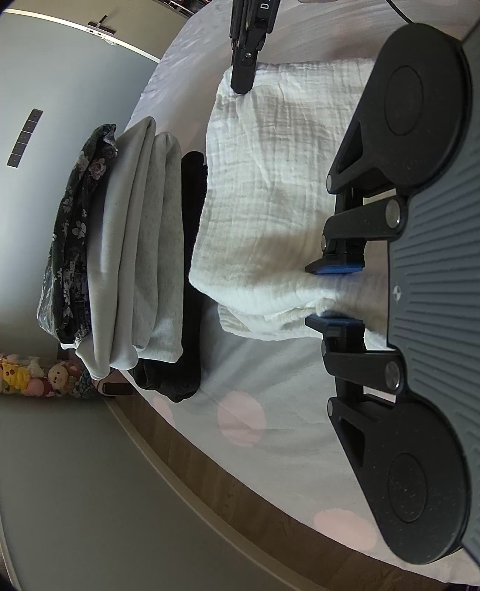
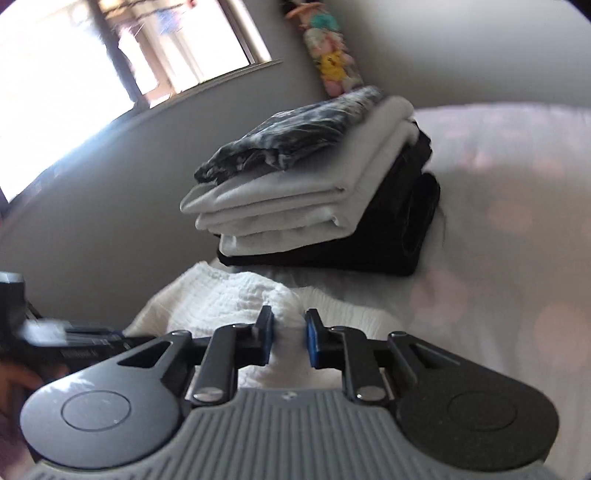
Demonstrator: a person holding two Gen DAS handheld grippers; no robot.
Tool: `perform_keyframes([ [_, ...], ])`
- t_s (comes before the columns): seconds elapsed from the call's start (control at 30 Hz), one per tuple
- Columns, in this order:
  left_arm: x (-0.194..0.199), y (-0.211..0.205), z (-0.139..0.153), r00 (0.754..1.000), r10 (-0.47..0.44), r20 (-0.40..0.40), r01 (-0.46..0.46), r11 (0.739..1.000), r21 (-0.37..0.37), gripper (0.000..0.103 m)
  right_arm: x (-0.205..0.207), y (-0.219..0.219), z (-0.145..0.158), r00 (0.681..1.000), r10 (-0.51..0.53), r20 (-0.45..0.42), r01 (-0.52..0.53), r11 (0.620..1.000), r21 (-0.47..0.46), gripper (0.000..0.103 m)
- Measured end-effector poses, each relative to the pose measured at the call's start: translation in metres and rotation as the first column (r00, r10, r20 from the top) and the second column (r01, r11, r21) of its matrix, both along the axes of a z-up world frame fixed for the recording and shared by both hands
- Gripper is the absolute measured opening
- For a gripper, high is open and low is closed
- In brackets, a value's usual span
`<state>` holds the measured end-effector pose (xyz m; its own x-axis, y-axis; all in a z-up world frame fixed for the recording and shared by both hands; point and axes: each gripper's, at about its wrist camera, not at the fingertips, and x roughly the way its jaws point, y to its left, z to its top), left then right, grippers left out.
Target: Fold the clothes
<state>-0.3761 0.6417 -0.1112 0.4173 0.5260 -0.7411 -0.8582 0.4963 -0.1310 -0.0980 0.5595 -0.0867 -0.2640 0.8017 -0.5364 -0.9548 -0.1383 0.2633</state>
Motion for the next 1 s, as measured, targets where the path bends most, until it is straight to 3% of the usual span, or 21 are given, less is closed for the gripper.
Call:
perform_keyframes([
  [0.07,0.003,0.002,-0.006,1.000,0.003,-0.014,-0.003,1.000,-0.006,0.025,-0.011,0.008,-0.004,0.995,0.012,0.101,-0.011,1.000,-0.010,0.017],
  [0.13,0.006,0.007,-0.014,1.000,0.006,-0.026,-0.006,1.000,-0.027,0.025,-0.014,0.016,-0.014,0.989,0.016,0.147,-0.011,0.999,-0.033,0.016],
  [0.3,0.016,0.013,-0.030,0.998,-0.016,-0.068,0.011,0.998,-0.068,0.025,-0.009,0.033,-0.046,0.986,0.010,0.164,0.007,0.995,-0.102,0.016],
  [0.47,0.017,0.018,-0.041,0.998,-0.012,-0.058,0.007,0.995,-0.098,0.026,-0.008,0.042,-0.069,0.986,-0.003,0.168,0.027,0.990,-0.141,0.016],
  [0.7,0.010,0.012,-0.030,0.998,0.046,-0.039,-0.049,0.994,-0.094,0.027,-0.008,0.045,-0.075,0.988,-0.024,0.152,0.049,0.985,-0.167,0.019],
  [0.87,0.005,0.007,-0.016,0.994,0.104,-0.025,-0.106,0.990,-0.094,0.033,-0.016,0.043,-0.051,0.979,-0.032,0.203,0.069,0.981,-0.181,0.021],
  [0.9,0.004,0.007,-0.014,0.993,0.115,-0.022,-0.117,0.989,-0.094,0.033,-0.017,0.040,-0.043,0.975,-0.035,0.221,0.074,0.983,-0.169,0.028],
  [0.93,0.003,0.006,-0.011,0.992,0.127,-0.019,-0.128,0.987,-0.094,0.034,-0.019,0.035,-0.034,0.970,-0.040,0.238,0.078,0.985,-0.154,0.041],
  [1.0,-0.004,-0.001,0.002,0.988,0.156,-0.004,-0.155,0.985,-0.077,0.034,-0.022,0.026,-0.017,0.964,-0.041,0.264,0.077,0.989,-0.125,0.048],
])
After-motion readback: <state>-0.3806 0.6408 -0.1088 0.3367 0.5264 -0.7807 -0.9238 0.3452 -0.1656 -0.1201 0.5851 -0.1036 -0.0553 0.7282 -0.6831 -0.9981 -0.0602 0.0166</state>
